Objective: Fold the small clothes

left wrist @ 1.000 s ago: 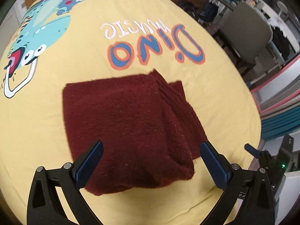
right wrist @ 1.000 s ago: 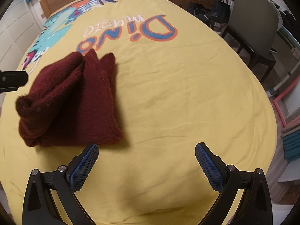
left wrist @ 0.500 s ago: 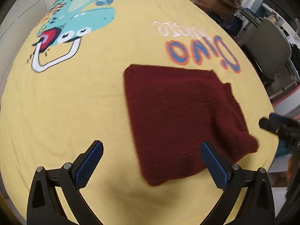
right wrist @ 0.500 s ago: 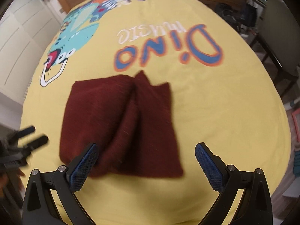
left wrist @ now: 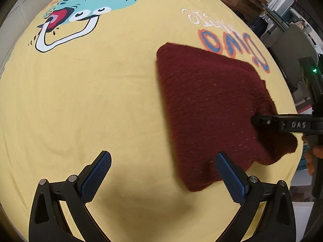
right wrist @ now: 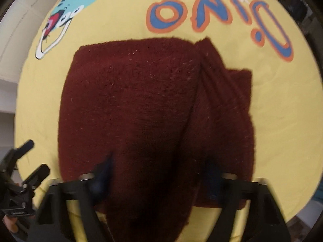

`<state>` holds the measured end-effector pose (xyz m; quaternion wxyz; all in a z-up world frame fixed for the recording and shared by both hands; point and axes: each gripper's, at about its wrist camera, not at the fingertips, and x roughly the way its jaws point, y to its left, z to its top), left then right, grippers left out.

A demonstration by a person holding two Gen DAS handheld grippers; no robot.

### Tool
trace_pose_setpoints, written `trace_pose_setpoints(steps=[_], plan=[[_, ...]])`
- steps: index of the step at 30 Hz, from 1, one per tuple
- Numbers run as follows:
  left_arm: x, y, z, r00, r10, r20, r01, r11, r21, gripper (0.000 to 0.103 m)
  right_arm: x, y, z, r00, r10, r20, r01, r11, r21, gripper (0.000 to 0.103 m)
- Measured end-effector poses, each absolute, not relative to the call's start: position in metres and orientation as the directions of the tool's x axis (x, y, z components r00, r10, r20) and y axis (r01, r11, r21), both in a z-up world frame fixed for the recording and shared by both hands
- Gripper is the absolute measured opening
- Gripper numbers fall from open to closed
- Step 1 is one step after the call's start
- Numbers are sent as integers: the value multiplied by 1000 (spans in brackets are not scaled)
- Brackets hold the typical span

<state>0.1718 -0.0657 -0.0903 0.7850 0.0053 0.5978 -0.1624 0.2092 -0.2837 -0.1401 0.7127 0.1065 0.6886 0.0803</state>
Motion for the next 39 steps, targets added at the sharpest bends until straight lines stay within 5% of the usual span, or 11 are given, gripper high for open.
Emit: trace_pose_setpoints(steps=[4, 16, 19, 27, 39], plan=[[171, -66, -93, 224, -257, -940, 272, 943, -193, 102, 204, -297, -124, 106, 298, -949, 48, 951, 305, 31], [168, -87, -87, 224, -313, -923, 300, 923, -240, 102, 176, -357, -100, 220, 179, -959, 71, 977, 199, 29], [168, -92, -89, 214, -324, -921, 299, 920, -254, 102, 166, -367, -124, 201, 157, -967, 103, 978, 180, 35], [168, -101, -86, 210, -321, -923, 318, 916, -247, 102, 149, -387, -139, 191, 87, -978, 158, 980, 118, 78], [173, -116, -81, 194, -329, -924, 330, 909, -254, 102, 141, -387, -90, 281, 99, -955, 137, 980, 142, 81]])
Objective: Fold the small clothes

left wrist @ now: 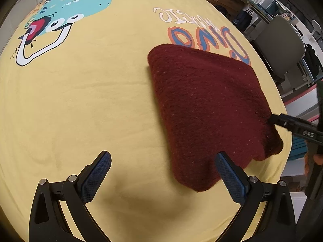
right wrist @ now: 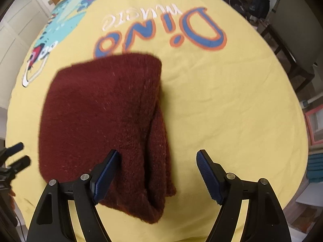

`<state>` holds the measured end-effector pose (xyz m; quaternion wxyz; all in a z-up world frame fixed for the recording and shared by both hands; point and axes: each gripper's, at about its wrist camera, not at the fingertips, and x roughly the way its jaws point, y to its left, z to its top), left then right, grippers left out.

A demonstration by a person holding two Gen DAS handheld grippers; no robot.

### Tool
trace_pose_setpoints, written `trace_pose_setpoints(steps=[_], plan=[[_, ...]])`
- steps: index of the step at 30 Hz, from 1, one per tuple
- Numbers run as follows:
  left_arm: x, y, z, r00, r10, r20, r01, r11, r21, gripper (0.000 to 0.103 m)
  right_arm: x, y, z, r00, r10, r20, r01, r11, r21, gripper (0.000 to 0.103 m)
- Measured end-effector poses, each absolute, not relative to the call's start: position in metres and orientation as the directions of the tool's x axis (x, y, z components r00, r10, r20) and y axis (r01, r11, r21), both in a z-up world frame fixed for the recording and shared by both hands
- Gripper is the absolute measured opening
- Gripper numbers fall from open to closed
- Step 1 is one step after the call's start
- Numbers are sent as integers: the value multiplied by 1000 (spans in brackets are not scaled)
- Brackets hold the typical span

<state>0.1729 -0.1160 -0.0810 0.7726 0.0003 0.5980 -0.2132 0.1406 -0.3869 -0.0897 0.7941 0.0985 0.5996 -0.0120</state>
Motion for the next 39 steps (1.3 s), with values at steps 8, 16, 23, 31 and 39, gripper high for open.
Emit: trace_pose_setpoints(steps=[8, 16, 23, 31, 39], plan=[[200, -139, -78, 180, -387, -904, 273, 903, -332, 102, 159, -369, -84, 285, 183, -941, 100, 971, 219, 86], [208, -191, -123, 85, -330, -940, 307, 906, -290, 102, 165, -362, -136, 237, 196, -951, 115, 967, 228, 87], [204, -200, -157, 66, -290, -955, 284, 923, -260, 102, 165, -370, -172, 221, 260, -940, 93, 954, 285, 92], [205, -201, -167, 85, -296, -951, 304, 917, -258, 103, 168, -378, -196, 219, 384, -897, 137, 898, 418, 94], [203, -202, -165, 96, -320, -942, 325, 905, -275, 83, 164, -377, -188, 239, 451, -860, 108, 868, 485, 60]])
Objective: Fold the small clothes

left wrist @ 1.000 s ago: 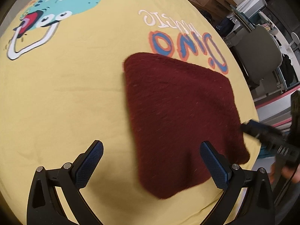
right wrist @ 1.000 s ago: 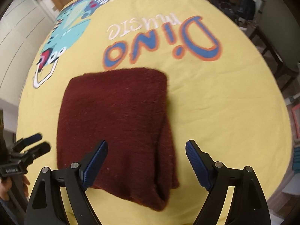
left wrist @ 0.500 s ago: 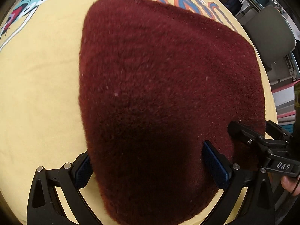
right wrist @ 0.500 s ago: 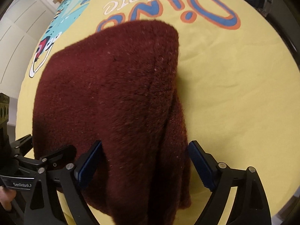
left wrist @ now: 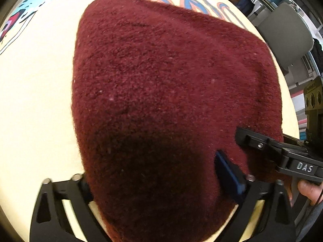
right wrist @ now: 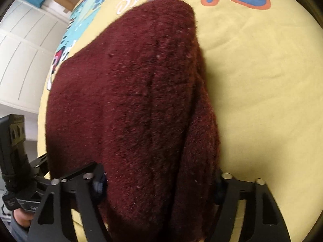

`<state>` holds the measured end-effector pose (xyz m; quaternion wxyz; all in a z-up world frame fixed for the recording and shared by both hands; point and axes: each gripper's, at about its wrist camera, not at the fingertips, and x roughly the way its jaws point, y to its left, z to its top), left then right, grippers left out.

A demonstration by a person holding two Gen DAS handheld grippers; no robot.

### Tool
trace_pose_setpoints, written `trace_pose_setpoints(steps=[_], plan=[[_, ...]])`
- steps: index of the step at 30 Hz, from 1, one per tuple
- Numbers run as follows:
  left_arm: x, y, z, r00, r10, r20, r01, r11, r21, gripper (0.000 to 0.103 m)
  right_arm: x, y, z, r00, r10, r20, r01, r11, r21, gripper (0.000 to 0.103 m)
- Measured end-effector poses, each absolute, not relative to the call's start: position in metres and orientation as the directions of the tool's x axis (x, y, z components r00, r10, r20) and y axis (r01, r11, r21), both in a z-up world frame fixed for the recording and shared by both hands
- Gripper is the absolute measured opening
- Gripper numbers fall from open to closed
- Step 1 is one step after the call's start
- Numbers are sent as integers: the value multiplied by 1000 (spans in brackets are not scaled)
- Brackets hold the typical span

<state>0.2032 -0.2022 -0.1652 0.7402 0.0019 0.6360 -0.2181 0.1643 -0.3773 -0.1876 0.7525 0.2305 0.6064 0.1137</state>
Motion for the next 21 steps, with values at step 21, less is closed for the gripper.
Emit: trace_pose_setpoints(steps=[21], plan=[[196, -103, -75, 252, -389, -886, 360, 888, -288, 46, 192, -261, -84, 359, 431, -828, -108, 900, 422, 44]])
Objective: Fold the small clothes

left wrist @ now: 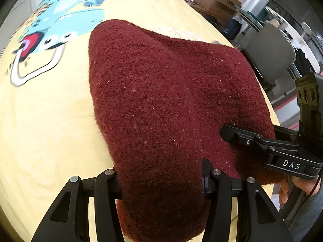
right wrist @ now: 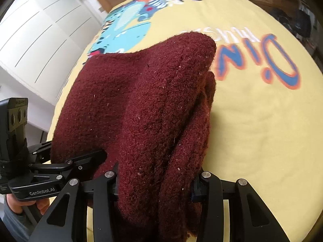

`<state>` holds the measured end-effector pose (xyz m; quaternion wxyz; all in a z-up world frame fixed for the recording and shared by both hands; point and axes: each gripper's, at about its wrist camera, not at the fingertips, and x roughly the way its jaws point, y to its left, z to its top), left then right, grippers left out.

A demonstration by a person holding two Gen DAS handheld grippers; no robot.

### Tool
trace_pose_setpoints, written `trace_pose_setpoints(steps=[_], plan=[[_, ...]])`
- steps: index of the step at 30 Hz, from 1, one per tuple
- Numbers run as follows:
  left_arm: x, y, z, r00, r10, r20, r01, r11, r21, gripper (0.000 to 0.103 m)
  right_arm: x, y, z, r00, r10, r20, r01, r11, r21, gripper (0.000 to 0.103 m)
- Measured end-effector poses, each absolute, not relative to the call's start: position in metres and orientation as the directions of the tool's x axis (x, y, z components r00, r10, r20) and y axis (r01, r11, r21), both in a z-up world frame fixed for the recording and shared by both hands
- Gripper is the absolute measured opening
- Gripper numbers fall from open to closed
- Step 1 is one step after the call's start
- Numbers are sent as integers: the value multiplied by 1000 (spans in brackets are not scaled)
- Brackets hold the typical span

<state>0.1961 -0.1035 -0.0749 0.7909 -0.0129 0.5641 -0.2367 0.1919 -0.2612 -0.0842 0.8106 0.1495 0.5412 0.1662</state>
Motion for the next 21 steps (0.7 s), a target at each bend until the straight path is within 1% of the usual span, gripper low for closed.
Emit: trace_pose_setpoints(steps=[4, 7, 8, 9, 10, 12, 13, 14, 16, 18, 21], plan=[[183, -91, -95, 250, -349, -903, 313, 912, -265, 46, 202, -225, -108, 316, 425, -848, -108, 904, 413, 45], [176, -91, -123, 213, -332, -919, 297, 918, -263, 49, 200, -209, -137, 267, 378, -886, -83, 925, 370, 46], [174, -91, -132, 206, -329, -921, 295, 919, -262, 53, 199, -205, -147, 256, 351, -901, -77, 936, 343, 49], [171, -91, -139, 209, -328, -921, 292, 920, -261, 60, 198, -204, -154, 256, 333, -907, -72, 943, 326, 54], [168, -91, -142, 227, -322, -919, 287, 924, -253, 65, 198, -204, -158, 262, 320, -911, -63, 947, 314, 58], [164, -91, -141, 263, -307, -915, 277, 932, -233, 80, 197, -208, -159, 274, 298, -914, -57, 954, 294, 71], [163, -88, -139, 278, -285, -917, 267, 940, -211, 84, 197, -208, -158, 275, 282, -919, -61, 959, 277, 75], [161, -89, -137, 291, -265, -919, 261, 947, -190, 90, 198, -207, -156, 270, 259, -927, -65, 966, 251, 81], [161, -91, -132, 315, -236, -919, 268, 951, -152, 95, 201, -205, -149, 284, 228, -931, -82, 974, 213, 82], [156, -89, -125, 332, -209, -920, 289, 951, -112, 102, 207, -205, -140, 316, 188, -930, -94, 982, 166, 82], [151, -89, -126, 357, -167, -919, 283, 957, -64, 102, 200, -207, -123, 361, 161, -919, -90, 986, 137, 83]])
